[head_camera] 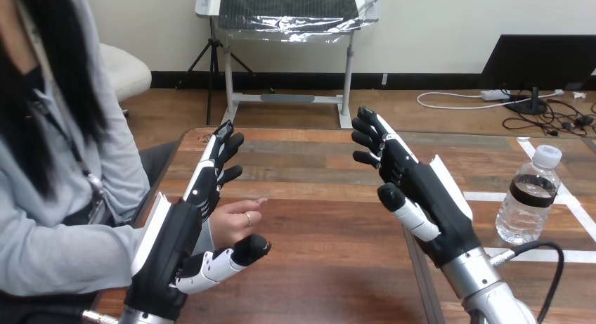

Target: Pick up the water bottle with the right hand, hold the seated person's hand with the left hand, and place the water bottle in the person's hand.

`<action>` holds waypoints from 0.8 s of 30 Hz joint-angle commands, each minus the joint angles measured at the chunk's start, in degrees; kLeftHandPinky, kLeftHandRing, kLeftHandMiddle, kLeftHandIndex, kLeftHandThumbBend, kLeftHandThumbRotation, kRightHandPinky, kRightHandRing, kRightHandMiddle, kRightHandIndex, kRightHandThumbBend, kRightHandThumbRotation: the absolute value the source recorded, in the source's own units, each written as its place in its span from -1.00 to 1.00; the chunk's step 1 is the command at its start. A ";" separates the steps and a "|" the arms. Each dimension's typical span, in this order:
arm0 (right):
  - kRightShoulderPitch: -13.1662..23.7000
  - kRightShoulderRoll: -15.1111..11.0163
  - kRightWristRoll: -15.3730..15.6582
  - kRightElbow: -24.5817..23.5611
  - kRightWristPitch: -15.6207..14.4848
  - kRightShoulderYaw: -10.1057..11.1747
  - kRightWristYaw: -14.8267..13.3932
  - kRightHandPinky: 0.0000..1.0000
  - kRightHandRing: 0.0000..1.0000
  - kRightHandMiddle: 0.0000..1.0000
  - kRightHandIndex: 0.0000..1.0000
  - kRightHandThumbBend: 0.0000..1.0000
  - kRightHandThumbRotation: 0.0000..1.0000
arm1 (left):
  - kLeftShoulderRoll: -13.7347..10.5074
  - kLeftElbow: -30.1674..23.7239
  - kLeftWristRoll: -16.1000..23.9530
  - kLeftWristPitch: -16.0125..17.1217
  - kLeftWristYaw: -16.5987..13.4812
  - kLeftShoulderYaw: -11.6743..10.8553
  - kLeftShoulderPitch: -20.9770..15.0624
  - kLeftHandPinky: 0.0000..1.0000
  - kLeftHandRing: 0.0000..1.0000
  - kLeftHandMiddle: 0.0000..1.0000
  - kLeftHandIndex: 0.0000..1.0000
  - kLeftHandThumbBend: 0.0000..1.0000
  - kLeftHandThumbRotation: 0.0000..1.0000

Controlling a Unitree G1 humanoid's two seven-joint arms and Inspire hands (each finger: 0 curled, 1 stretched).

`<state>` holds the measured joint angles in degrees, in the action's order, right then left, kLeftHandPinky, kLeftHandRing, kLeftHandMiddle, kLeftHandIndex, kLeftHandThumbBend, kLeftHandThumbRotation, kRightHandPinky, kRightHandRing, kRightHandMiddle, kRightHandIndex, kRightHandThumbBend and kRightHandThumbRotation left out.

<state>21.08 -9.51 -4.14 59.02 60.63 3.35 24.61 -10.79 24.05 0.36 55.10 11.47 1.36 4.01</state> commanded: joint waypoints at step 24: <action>14.25 -9.46 -0.62 0.89 1.04 4.47 -3.76 0.69 0.84 0.87 0.87 1.00 0.52 | -0.42 0.06 -1.31 0.70 0.39 -0.99 -4.04 0.80 0.95 0.99 1.00 1.00 0.39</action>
<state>27.18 -16.13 -3.63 60.03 61.01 5.42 22.15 -10.87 24.16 0.07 55.09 11.74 1.10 4.00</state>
